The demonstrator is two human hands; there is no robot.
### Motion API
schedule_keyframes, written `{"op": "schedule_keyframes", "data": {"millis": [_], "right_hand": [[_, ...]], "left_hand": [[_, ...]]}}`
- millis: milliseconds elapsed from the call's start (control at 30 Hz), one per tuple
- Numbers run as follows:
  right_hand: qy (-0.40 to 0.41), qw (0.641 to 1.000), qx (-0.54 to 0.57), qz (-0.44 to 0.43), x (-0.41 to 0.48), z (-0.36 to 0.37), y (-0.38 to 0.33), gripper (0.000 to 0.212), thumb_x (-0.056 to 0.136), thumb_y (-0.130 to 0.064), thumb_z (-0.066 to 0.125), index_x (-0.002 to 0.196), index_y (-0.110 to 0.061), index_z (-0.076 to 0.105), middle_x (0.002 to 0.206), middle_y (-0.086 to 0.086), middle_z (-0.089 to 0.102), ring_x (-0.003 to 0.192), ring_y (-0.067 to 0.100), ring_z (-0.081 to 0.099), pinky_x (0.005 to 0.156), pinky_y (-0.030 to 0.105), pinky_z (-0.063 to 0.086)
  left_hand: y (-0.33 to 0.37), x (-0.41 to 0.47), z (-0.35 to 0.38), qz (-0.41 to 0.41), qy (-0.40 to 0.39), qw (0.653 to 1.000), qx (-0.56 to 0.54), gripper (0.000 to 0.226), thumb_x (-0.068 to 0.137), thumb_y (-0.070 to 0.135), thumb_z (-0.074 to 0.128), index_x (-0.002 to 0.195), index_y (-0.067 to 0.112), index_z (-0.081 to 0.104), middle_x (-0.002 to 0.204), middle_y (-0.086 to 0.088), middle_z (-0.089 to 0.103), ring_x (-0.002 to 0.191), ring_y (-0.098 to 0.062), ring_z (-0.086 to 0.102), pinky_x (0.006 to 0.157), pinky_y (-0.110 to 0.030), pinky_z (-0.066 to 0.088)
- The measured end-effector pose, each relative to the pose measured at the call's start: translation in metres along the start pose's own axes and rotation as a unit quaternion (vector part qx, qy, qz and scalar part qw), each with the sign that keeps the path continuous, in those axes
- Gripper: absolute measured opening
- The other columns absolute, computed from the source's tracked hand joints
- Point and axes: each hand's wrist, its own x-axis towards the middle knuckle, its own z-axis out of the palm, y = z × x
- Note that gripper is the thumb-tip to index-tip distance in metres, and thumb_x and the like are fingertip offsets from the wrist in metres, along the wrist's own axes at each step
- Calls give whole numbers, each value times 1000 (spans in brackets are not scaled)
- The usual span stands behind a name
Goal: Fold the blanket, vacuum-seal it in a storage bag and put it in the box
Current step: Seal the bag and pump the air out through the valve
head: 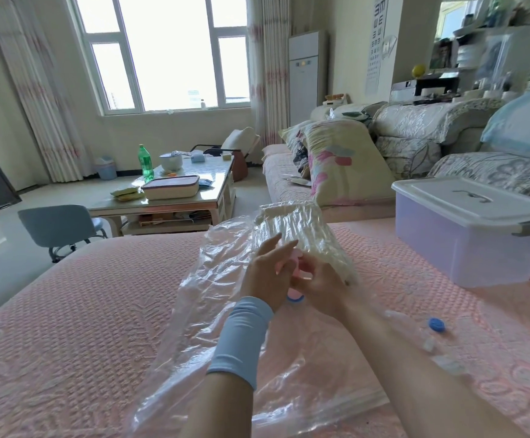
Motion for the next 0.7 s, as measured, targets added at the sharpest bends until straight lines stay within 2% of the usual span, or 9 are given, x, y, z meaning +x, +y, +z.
{"op": "schedule_keyframes", "data": {"millis": [67, 133, 200, 300, 367, 433, 500, 600, 700], "right_hand": [[14, 1000, -20, 8, 0, -5, -1, 53, 64, -57, 78, 112, -34, 72, 107, -8, 73, 101, 5, 66, 87, 30, 56], [34, 998, -53, 7, -1, -10, -2, 54, 65, -54, 78, 115, -33, 71, 111, -2, 67, 97, 6, 65, 80, 23, 54], [43, 996, -73, -2, -4, -14, -4, 47, 71, -48, 79, 114, -31, 70, 109, -3, 65, 92, 4, 65, 77, 20, 53], [48, 996, -75, 5, -8, -21, -8, 43, 75, -48, 82, 111, -29, 66, 96, -10, 72, 83, 2, 69, 72, 24, 55], [69, 992, -102, -15, -12, -27, -11, 49, 75, -46, 82, 116, -28, 61, 93, -12, 70, 75, 2, 69, 66, 22, 55], [102, 974, -183, -82, -14, -31, -15, 59, 78, -41, 80, 128, -29, 52, 102, -14, 65, 73, 4, 67, 63, 24, 56], [125, 943, -264, -157, -14, -32, -22, 62, 79, -32, 76, 135, -30, 49, 109, -10, 60, 76, 8, 63, 63, 30, 56], [127, 913, -333, -197, -14, -28, -32, 42, 89, -24, 70, 131, -25, 63, 113, -2, 58, 88, 16, 65, 72, 35, 57], [113, 919, -340, -162, -17, -25, -39, 30, 96, -20, 64, 125, -20, 69, 111, 1, 58, 97, 21, 64, 81, 33, 54]], "left_hand": [[-1, 2, -2, -52, -36, 992, -113, 59, 88, -2, 57, 135, 34, 50, 136, -3, 52, 112, -13, 56, 92, -17, 45], [-3, 1, -1, -89, -59, 971, -215, 66, 83, -17, 52, 131, 28, 43, 132, -11, 54, 112, -17, 58, 94, -29, 50], [-12, 2, 1, -80, -78, 974, -199, 65, 78, -21, 51, 124, 24, 46, 129, -10, 57, 118, -19, 57, 99, -37, 49], [-19, 2, 7, -66, -101, 984, -131, 58, 74, -10, 62, 117, 30, 63, 112, 3, 69, 106, -12, 64, 90, -31, 55], [-20, 2, 13, -71, -87, 983, -144, 53, 72, -3, 73, 112, 32, 68, 105, 8, 72, 100, -8, 66, 85, -23, 55], [-19, 4, 20, -73, -65, 980, -174, 51, 70, 1, 80, 110, 32, 70, 102, 10, 74, 98, -7, 67, 85, -23, 56], [-18, 7, 26, -66, -53, 980, -178, 49, 69, 7, 82, 111, 29, 72, 102, 10, 74, 97, -10, 68, 88, -30, 56], [-17, 10, 32, -53, -47, 987, -145, 47, 61, 33, 79, 106, 41, 72, 97, 12, 74, 97, -12, 68, 91, -32, 54], [-21, 12, 36, -50, -28, 993, -107, 43, 56, 47, 77, 98, 53, 68, 91, 17, 73, 89, -9, 65, 89, -32, 53]]}}
